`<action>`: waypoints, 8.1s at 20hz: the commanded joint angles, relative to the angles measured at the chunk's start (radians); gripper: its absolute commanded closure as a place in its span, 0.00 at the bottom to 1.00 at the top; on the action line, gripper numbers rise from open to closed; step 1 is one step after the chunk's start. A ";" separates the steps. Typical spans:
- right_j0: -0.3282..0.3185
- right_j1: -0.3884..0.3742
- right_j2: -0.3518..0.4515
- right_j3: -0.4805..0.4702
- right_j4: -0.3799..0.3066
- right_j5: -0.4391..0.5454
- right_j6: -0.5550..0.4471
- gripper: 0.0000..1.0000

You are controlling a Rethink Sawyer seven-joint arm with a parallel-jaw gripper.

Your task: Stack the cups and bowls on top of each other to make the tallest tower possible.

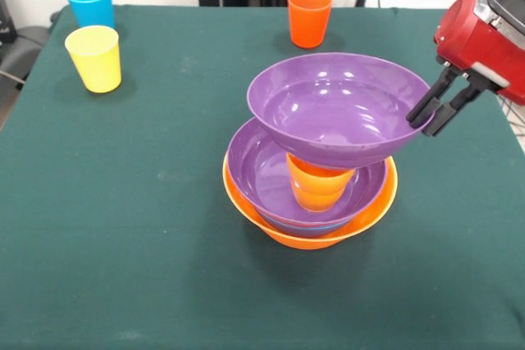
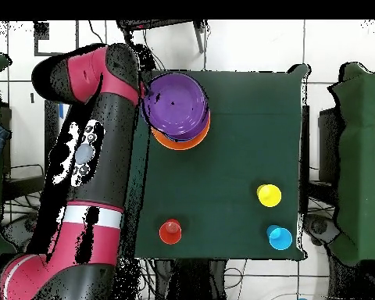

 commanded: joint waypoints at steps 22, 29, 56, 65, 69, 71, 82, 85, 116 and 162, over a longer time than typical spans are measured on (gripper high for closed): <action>-0.039 -0.043 0.096 0.149 -0.035 -0.100 0.066 1.00; -0.046 -0.042 0.099 0.156 -0.034 -0.126 0.063 1.00; -0.006 -0.049 0.065 0.233 -0.038 -0.211 0.125 1.00; 0.004 -0.041 0.061 0.210 -0.019 -0.174 0.152 1.00; 0.001 -0.042 0.061 0.211 -0.021 -0.174 0.145 1.00; -0.003 -0.039 0.058 0.201 -0.021 -0.168 0.143 1.00; -0.011 -0.048 0.063 0.200 -0.021 -0.154 0.117 1.00; -0.010 -0.050 0.063 0.201 -0.021 -0.152 0.117 1.00; -0.028 -0.073 0.076 0.183 0.010 -0.125 0.135 1.00; 0.020 -0.051 0.042 0.246 0.022 -0.171 0.260 1.00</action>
